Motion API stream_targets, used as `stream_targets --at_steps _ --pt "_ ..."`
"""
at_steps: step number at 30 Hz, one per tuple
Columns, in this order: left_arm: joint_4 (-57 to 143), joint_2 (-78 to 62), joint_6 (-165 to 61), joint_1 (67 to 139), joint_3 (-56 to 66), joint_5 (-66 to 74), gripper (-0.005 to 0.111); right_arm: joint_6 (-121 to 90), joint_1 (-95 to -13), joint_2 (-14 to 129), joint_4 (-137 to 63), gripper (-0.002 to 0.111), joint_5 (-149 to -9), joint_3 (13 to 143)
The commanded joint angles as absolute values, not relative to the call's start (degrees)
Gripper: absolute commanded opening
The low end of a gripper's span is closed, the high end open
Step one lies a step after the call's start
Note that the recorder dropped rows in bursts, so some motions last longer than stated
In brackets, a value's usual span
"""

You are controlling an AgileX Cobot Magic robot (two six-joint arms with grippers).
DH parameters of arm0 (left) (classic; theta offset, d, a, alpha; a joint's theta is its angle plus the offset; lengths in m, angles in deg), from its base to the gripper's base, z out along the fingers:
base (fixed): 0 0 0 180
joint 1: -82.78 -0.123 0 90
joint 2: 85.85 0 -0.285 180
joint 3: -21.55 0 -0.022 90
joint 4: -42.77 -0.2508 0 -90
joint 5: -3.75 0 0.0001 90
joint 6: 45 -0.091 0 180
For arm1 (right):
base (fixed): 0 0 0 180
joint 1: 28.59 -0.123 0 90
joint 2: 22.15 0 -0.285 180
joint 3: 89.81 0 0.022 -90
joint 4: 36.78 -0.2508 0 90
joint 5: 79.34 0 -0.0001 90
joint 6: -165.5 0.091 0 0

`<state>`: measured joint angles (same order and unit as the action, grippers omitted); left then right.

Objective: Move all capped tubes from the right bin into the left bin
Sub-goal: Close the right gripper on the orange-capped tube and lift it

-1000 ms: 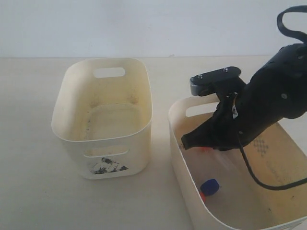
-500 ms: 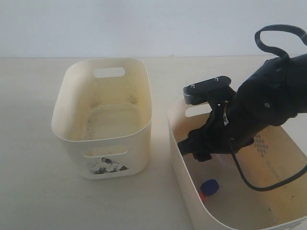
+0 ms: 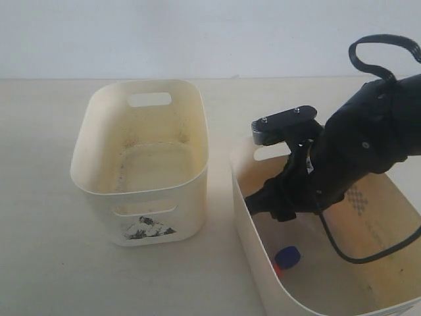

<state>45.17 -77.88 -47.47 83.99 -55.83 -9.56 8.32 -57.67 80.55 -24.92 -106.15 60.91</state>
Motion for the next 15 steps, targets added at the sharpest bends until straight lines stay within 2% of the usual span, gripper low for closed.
stream_targets --at_steps 1,15 --pt "45.1 -78.1 -47.0 83.9 -55.7 -9.3 0.004 8.1 -57.8 82.8 -24.1 0.052 -106.6 61.0" --pt "45.1 -78.1 -47.0 83.9 -55.7 -9.3 0.004 10.5 -57.8 89.9 -24.1 0.052 -102.8 61.0"
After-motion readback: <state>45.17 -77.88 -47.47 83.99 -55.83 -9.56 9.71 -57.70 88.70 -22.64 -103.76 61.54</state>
